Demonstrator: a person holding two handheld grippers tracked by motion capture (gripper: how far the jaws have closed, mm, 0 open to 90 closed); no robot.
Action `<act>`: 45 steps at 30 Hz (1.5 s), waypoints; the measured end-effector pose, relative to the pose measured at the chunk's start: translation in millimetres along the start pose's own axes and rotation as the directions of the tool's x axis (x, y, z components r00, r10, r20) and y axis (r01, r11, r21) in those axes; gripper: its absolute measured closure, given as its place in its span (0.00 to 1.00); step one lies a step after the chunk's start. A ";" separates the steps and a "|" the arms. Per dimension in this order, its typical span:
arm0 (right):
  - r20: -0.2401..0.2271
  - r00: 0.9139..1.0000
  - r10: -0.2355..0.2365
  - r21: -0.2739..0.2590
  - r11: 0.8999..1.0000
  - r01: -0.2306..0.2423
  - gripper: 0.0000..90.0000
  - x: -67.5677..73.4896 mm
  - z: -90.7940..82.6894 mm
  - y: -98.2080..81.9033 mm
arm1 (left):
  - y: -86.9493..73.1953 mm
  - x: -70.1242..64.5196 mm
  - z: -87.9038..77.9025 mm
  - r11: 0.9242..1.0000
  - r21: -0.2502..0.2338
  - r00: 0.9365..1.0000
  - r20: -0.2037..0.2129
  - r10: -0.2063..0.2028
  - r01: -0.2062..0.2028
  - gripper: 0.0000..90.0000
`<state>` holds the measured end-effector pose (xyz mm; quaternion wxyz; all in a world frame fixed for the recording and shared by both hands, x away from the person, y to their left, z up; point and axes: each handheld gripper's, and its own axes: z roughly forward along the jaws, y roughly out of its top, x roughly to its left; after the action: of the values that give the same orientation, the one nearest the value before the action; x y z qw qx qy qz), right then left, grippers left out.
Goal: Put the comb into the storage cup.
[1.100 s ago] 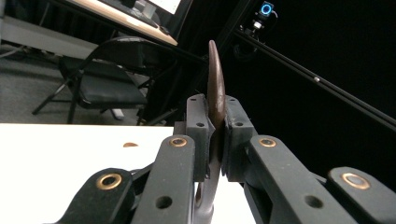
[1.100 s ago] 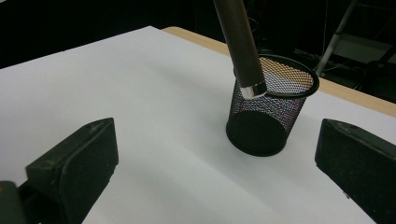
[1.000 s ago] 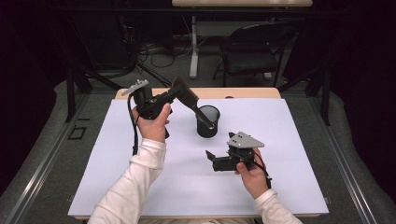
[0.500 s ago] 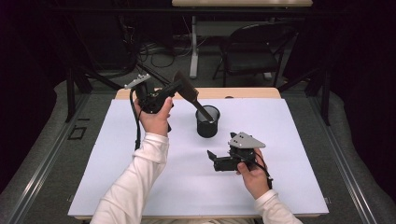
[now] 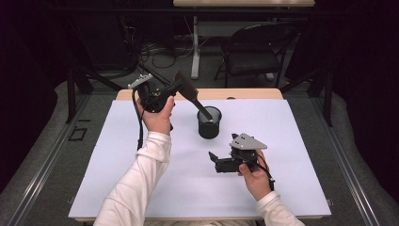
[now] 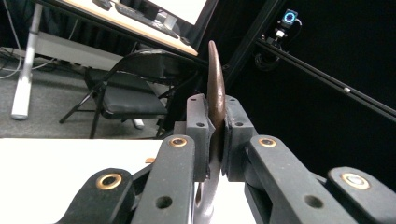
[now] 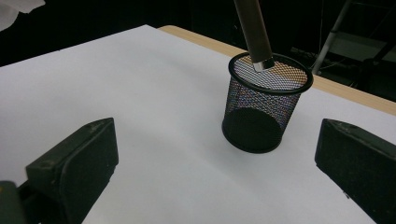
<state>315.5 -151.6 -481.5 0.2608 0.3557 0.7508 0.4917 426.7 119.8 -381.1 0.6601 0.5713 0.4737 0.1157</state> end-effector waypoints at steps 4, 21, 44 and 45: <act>-0.001 1.000 0.003 -0.004 1.000 -0.003 0.00 -0.5 0.0 0.1 | -0.7 2.8 2.8 1.000 0.002 1.000 -0.010 -0.005 0.005 0.94; -0.001 1.000 0.001 -0.007 1.000 -0.001 0.00 -1.3 -0.1 0.0 | -12.6 17.7 26.6 0.999 0.027 0.996 -0.071 -0.044 0.046 0.94; -0.001 1.000 0.002 -0.003 1.000 -0.002 0.00 -1.7 0.6 -0.7 | -33.8 21.0 49.3 0.994 0.087 0.994 -0.091 -0.055 0.063 0.94; -0.002 1.000 0.002 -0.003 1.000 -0.002 0.00 -1.8 0.6 -0.7 | -34.4 21.5 49.6 0.994 0.091 0.995 -0.091 -0.051 0.059 0.94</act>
<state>316.9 -152.9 -482.3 0.2602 0.3558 0.7498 0.4934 462.2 91.7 -426.4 0.6137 0.5827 0.5232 0.1004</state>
